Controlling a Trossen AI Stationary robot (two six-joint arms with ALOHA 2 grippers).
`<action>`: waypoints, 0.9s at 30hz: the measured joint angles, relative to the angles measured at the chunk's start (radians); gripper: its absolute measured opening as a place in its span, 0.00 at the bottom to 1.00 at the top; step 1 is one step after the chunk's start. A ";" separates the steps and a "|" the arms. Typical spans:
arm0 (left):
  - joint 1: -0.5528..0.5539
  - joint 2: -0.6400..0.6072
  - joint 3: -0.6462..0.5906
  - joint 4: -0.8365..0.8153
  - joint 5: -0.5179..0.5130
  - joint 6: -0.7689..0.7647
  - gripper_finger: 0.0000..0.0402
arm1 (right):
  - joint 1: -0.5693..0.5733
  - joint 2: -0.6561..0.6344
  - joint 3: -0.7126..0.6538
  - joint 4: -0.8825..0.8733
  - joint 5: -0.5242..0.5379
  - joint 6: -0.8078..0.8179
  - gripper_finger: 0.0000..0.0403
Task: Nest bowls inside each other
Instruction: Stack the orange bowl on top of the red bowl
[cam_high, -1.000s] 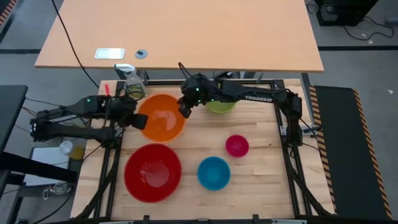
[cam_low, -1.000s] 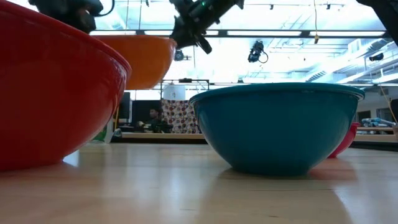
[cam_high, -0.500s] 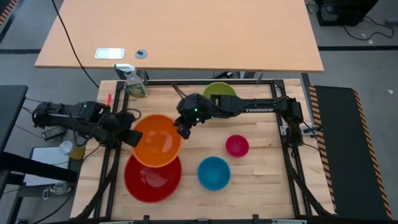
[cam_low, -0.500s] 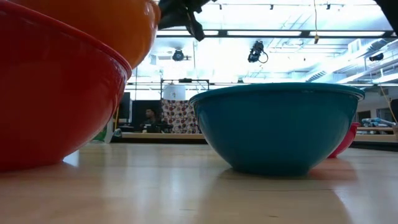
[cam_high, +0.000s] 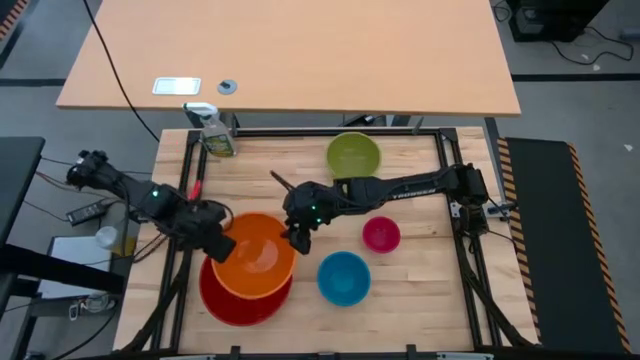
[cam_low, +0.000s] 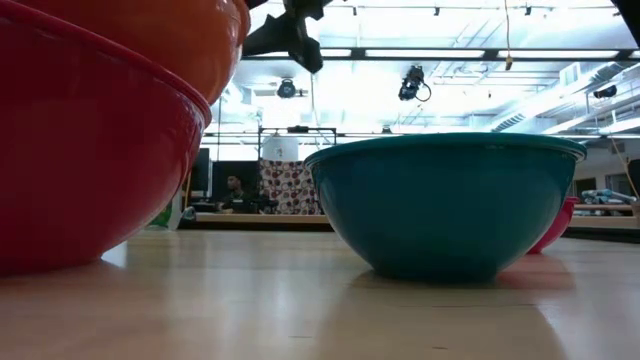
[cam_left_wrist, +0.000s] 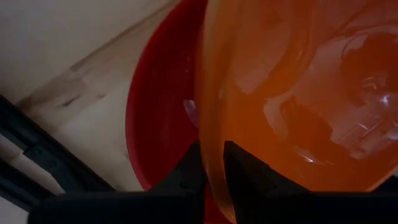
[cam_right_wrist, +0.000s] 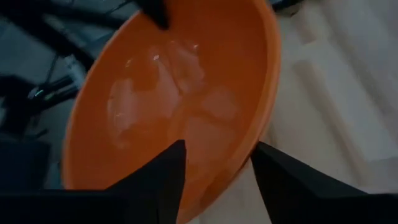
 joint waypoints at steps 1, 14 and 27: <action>-0.015 0.011 0.000 0.003 0.001 -0.014 0.13 | 0.002 0.000 -0.006 0.008 -0.013 -0.004 0.49; -0.165 0.222 -0.009 -0.035 0.006 -0.106 0.13 | -0.020 -0.001 -0.009 -0.005 -0.054 -0.128 0.48; -0.169 0.302 -0.008 -0.030 -0.021 -0.184 0.27 | -0.040 -0.002 -0.009 -0.009 -0.105 -0.169 0.48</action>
